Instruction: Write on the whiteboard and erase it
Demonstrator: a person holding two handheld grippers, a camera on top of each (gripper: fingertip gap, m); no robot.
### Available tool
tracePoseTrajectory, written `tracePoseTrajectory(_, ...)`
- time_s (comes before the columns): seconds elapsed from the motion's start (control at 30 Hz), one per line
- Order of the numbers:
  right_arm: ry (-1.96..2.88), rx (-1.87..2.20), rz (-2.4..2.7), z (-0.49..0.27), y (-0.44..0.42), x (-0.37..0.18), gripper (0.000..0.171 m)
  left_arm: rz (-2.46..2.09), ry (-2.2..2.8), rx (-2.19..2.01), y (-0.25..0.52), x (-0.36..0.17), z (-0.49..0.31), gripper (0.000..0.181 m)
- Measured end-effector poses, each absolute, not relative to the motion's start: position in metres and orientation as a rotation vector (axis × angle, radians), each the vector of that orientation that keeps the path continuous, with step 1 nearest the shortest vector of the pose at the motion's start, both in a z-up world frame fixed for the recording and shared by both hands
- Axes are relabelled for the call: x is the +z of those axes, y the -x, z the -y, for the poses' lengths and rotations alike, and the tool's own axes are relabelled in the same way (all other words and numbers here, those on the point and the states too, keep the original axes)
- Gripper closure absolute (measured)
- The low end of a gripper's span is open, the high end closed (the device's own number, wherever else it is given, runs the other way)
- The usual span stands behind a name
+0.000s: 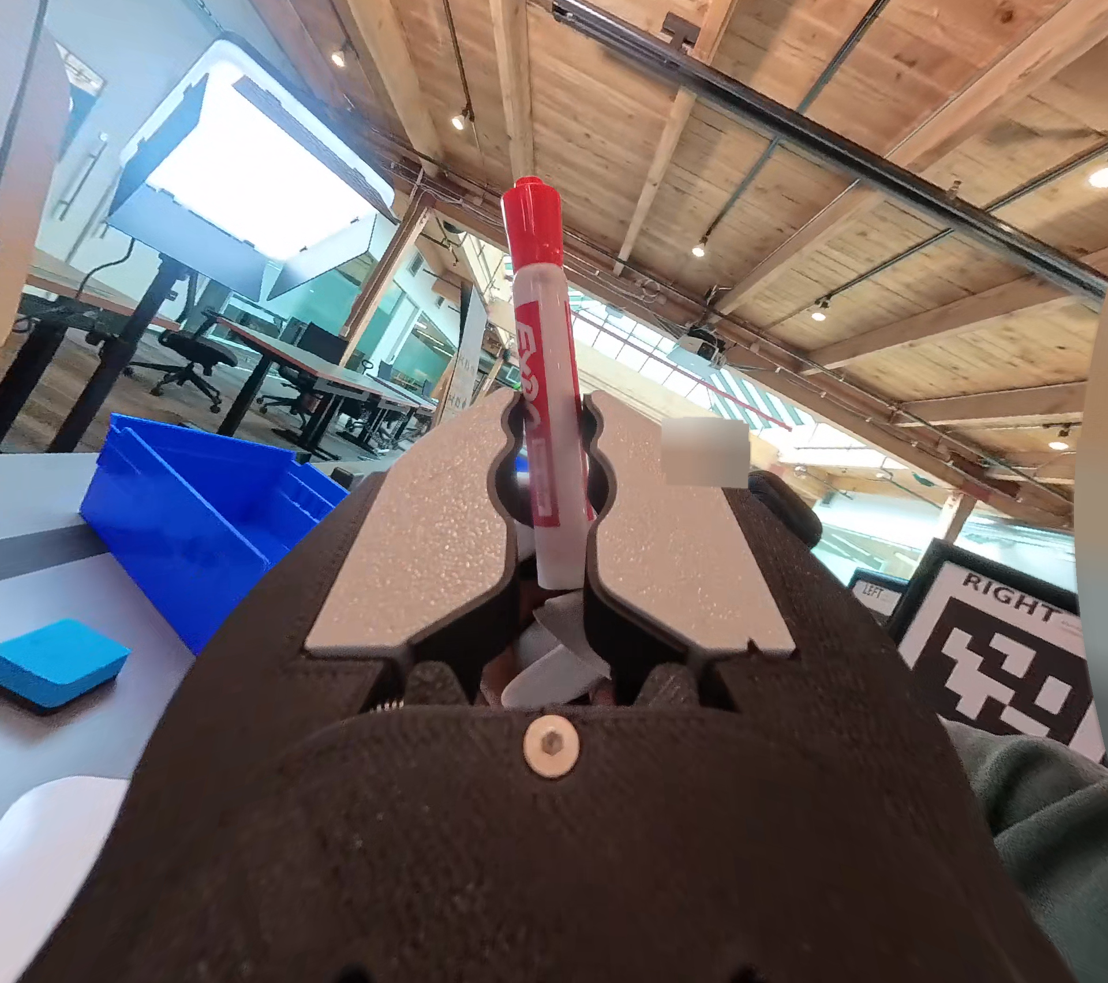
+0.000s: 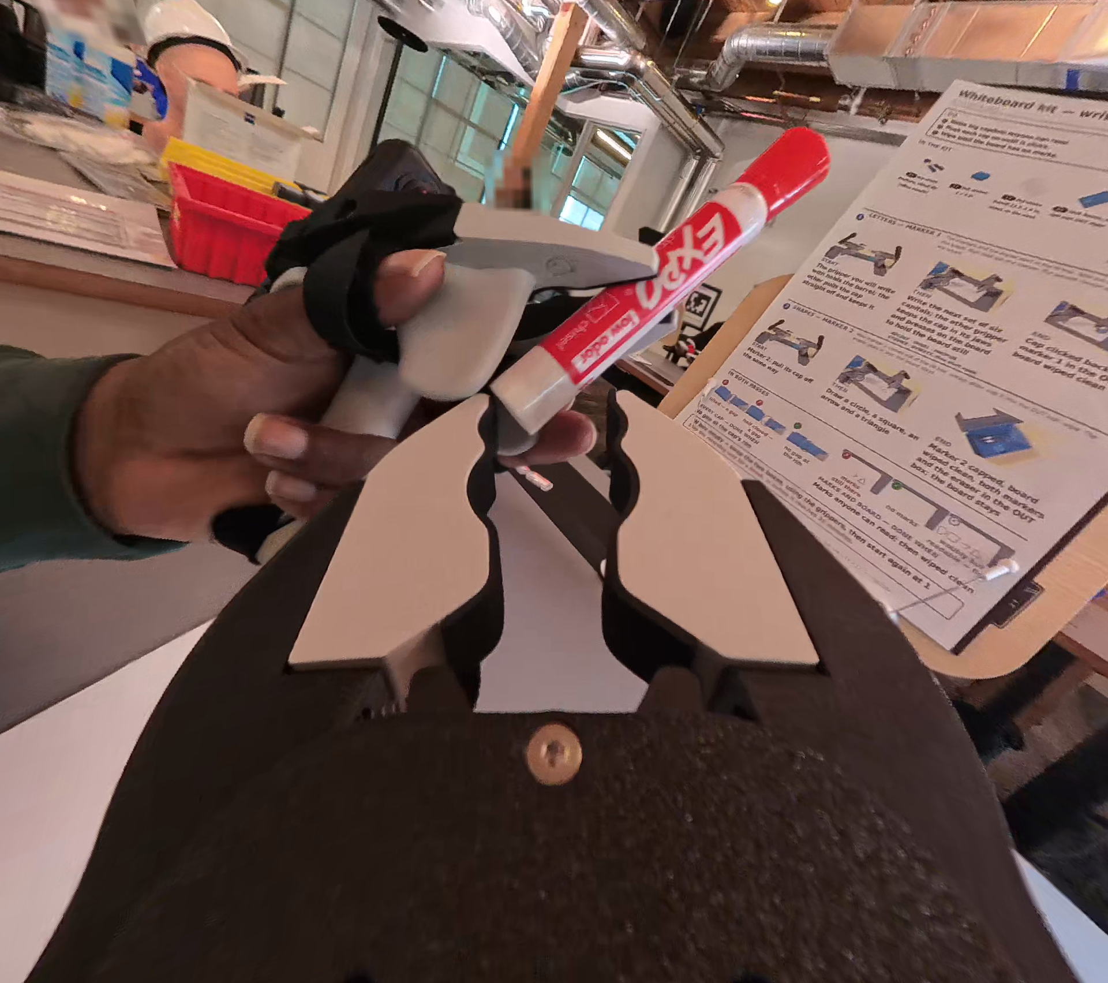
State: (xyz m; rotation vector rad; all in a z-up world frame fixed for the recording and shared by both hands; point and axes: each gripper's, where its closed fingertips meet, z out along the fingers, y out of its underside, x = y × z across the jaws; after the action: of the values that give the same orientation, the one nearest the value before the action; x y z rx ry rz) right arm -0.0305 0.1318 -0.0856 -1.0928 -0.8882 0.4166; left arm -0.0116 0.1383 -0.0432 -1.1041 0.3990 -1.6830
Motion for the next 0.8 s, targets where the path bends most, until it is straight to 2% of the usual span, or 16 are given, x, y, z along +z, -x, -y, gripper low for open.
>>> tracePoseTrajectory(0.1,1.086,0.39,0.895,-0.133,0.028,-0.089,0.131,-0.364,1.103,-1.744,0.01,-0.049,-0.138,0.162)
tracePoseTrajectory(0.33,1.011,0.245,0.895,-0.134,0.017,-0.084,0.139,-0.312,1.041,-1.76,0.024,-0.043,-0.144,0.163)
tracePoseTrajectory(0.43,0.993,0.237,0.817,-0.141,-0.001,-0.075,0.156,-0.324,1.051,-1.74,0.028,-0.045,-0.146,0.163)
tracePoseTrajectory(0.8,0.981,0.202,0.888,-0.141,0.003,-0.086,0.131,-0.367,1.1,-1.785,0.008,-0.061,-0.141,0.163)
